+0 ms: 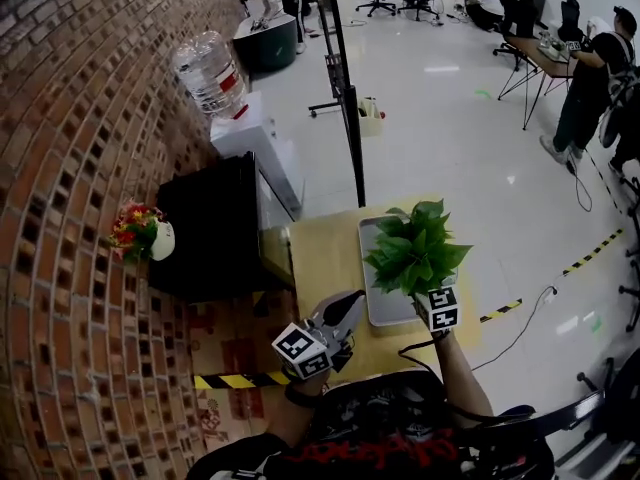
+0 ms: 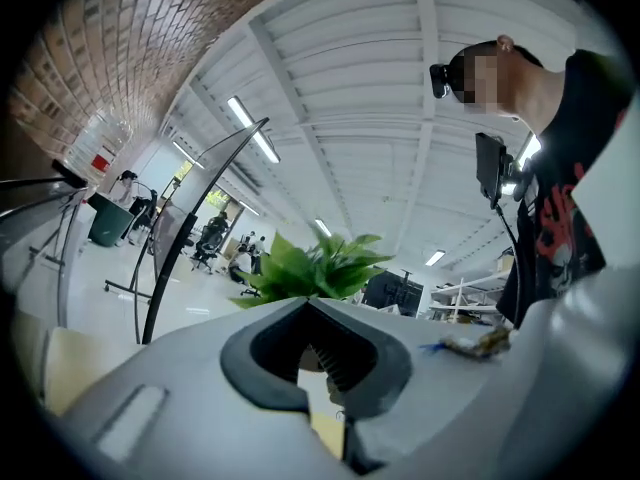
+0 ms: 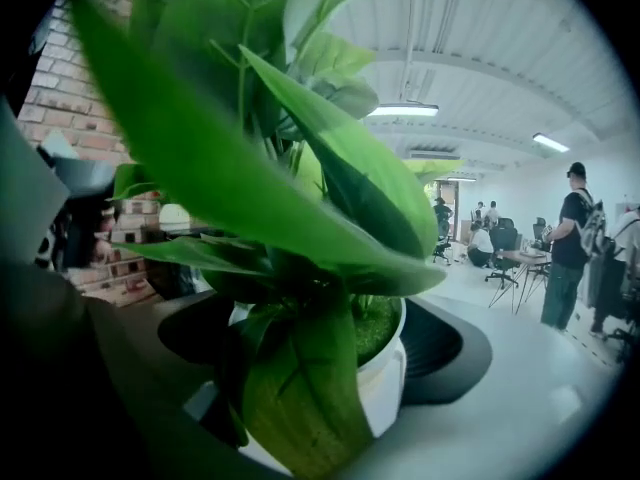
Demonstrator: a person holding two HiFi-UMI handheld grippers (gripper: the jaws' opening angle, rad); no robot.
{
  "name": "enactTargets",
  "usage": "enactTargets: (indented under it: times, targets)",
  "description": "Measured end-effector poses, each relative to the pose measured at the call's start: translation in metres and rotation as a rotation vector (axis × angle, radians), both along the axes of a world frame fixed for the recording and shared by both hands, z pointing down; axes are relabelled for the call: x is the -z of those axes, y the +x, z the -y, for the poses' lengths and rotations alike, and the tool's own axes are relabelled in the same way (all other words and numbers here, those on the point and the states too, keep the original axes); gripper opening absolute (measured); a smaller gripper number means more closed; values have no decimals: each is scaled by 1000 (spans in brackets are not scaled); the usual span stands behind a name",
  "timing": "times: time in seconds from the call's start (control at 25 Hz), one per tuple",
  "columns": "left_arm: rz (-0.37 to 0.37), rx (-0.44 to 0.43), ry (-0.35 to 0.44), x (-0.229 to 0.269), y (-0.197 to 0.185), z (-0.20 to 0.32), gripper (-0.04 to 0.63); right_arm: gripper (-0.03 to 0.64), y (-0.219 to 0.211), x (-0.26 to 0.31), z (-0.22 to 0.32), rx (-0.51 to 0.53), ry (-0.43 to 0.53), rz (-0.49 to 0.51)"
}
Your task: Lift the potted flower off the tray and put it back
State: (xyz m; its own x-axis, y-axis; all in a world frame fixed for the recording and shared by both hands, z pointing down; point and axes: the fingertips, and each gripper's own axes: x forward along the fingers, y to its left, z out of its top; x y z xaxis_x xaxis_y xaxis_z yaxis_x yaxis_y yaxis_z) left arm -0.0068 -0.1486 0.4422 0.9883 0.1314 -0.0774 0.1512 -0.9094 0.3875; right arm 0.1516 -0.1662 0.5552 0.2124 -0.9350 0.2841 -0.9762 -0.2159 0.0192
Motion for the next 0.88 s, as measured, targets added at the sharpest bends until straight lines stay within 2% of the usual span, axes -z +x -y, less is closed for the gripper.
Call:
enactTargets:
  times: [0.16,0.32,0.4,0.56,0.72,0.8,0.88]
  targets:
    - [66,-35,-27,-25,-9,-19,0,518,-5,-106,-6,-19,-86,74]
    - [-56,-161,56,-20,-25,-40,0,518,4,-160,4,-62,-91,103]
    - [-60,-202,89,-23,-31,-48,0,520,4,-179,6,-81,-88,109]
    - [-20,-228,86,-38,-35,-58,0,525,3,-192,12,-100,-56,100]
    - [-7,-239,82,-41,-37,-65,0,535,-3,-199,18,-103,-90,123]
    - [-6,-241,84,-41,-35,-67,0,583,-9,-197,13,-91,-96,160]
    - [3,-249,88,-42,-32,-71,0,591,-17,-191,0,-91,-78,217]
